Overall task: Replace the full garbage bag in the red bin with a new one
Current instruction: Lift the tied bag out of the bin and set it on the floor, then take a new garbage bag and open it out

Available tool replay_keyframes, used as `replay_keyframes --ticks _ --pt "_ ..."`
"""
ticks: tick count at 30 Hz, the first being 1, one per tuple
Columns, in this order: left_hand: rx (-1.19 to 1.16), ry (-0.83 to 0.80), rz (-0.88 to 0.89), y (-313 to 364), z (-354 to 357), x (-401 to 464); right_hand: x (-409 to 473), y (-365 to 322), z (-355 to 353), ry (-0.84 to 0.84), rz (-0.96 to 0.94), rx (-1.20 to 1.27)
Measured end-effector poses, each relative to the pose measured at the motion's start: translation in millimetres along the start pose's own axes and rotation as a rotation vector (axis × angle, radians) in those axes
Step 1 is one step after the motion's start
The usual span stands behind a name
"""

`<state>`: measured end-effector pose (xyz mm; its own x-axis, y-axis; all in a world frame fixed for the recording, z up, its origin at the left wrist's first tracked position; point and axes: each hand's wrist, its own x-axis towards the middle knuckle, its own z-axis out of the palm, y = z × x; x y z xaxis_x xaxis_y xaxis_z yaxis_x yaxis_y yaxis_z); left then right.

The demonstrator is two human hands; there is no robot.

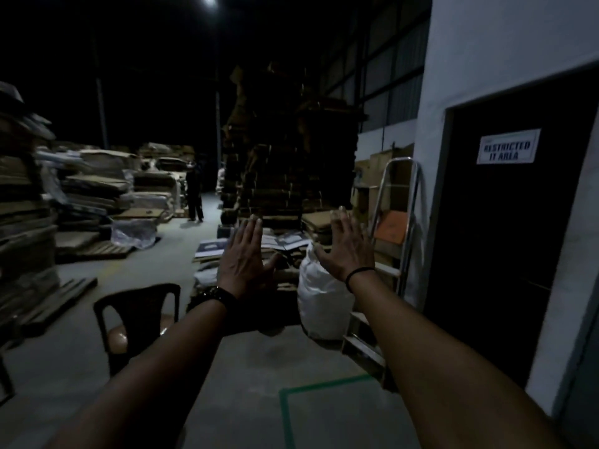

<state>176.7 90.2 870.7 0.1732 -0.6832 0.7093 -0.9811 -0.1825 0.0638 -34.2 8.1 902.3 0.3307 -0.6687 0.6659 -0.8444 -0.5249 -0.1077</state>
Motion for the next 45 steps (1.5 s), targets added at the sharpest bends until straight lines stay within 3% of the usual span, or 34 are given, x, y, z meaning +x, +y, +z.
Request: replay_keyframes --ticks 8,15,29,45 --pt "0.138 0.190 -0.062 -88 -173 -1 18 -135 -107 0.167 -0.158 0.085" --pt "0.300 0.216 -0.166 -147 -262 -50 10 -231 -124 0.202 -0.303 0.240" --pt "0.604 0.022 -0.598 -243 -341 -268 -156 -410 -42 -0.176 -0.673 0.528" --pt "0.635 -0.205 -1.102 -295 -370 -580 -428 -599 -20 -0.528 -1.027 0.671"
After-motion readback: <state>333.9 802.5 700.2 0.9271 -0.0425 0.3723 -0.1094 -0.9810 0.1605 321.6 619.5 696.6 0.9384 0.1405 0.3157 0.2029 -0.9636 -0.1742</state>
